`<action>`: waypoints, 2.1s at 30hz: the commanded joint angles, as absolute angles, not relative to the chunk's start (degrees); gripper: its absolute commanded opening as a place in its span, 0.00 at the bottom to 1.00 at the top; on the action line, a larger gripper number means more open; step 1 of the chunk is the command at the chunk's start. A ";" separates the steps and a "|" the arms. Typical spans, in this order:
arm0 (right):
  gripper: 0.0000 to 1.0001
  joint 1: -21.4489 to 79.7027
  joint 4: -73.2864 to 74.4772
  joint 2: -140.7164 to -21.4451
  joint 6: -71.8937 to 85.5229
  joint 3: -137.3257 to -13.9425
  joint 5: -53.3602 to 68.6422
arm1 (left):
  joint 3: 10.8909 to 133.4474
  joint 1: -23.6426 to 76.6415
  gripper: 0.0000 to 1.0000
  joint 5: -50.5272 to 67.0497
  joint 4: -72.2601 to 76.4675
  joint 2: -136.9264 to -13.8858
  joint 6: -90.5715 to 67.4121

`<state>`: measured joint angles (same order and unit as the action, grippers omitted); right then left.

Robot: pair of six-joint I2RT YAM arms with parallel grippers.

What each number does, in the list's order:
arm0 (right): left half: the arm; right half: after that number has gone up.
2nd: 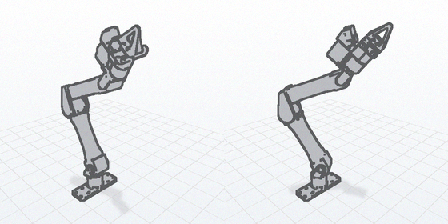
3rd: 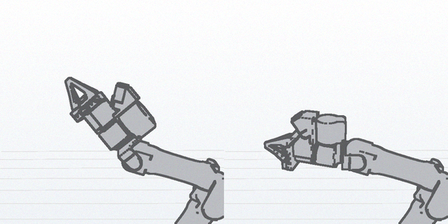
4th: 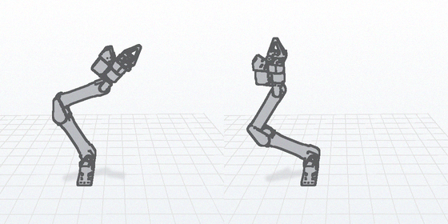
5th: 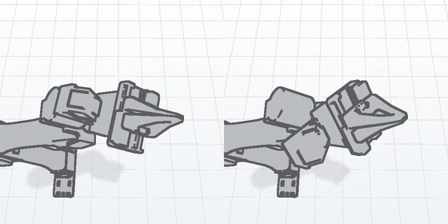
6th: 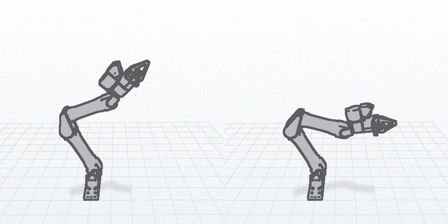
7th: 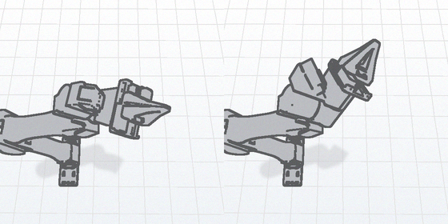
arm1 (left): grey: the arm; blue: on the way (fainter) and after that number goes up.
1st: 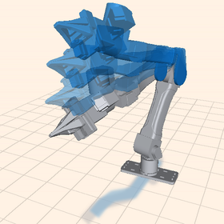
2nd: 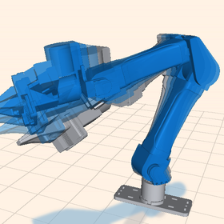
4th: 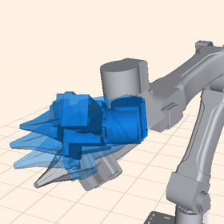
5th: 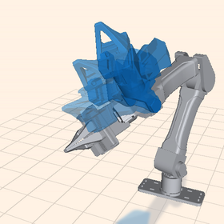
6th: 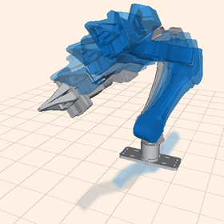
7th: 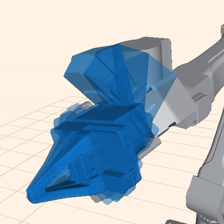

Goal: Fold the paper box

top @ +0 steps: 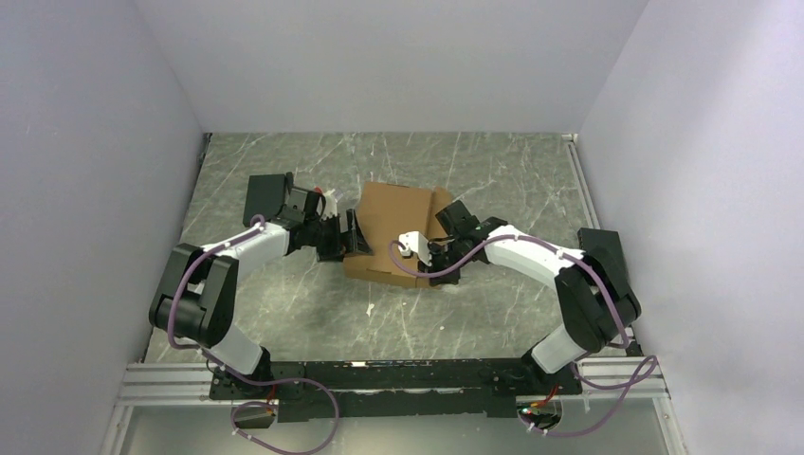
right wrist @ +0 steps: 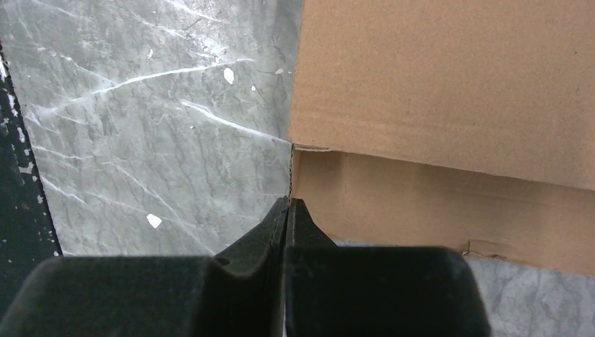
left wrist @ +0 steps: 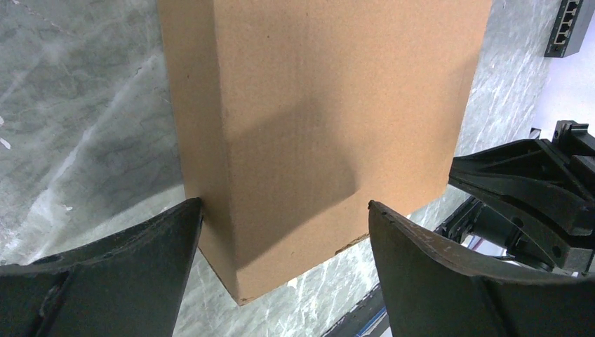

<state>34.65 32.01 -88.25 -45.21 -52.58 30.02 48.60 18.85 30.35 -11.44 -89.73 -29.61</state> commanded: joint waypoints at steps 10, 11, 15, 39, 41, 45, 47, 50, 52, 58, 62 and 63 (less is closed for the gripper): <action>0.00 38.25 33.72 -92.13 -41.90 -59.63 27.18 | 51.33 20.47 0.91 32.87 -11.07 -90.65 -29.09; 0.00 38.45 33.75 -92.22 -41.27 -60.08 27.17 | 51.33 20.60 0.91 32.95 -10.99 -90.70 -29.17; 0.00 38.84 32.97 -92.46 -38.96 -60.99 27.09 | 51.50 21.04 0.91 33.10 -10.68 -91.23 -29.27; 0.12 40.43 29.97 -92.72 -36.22 -60.90 26.62 | 52.10 21.88 0.91 31.96 -11.37 -92.27 -29.48; 0.16 40.23 30.95 -92.15 -37.23 -61.04 26.73 | 52.18 21.88 0.91 31.80 -11.66 -92.19 -29.35; 0.23 38.95 32.98 -90.82 -38.97 -61.58 28.64 | 52.20 21.88 0.91 31.51 -12.00 -92.03 -29.27; 0.25 38.49 34.03 -90.07 -40.03 -61.56 29.53 | 52.29 21.88 0.91 31.47 -12.00 -92.07 -29.22; 0.29 37.96 35.19 -89.34 -41.02 -61.98 30.71 | 52.58 21.88 0.91 31.47 -12.28 -92.21 -29.11; 0.30 37.53 36.17 -88.79 -41.78 -62.28 31.68 | 52.85 21.88 0.91 31.38 -12.62 -92.23 -28.94; 0.35 35.28 38.38 -87.03 -43.67 -62.64 35.09 | 53.40 21.80 0.92 30.85 -13.40 -91.89 -28.50; 0.36 33.40 39.26 -86.28 -44.33 -62.75 37.16 | 54.07 21.79 0.92 30.40 -14.07 -91.82 -28.23; 0.36 32.42 39.26 -86.21 -44.26 -62.80 37.90 | 54.24 21.80 0.92 30.25 -14.21 -91.72 -28.13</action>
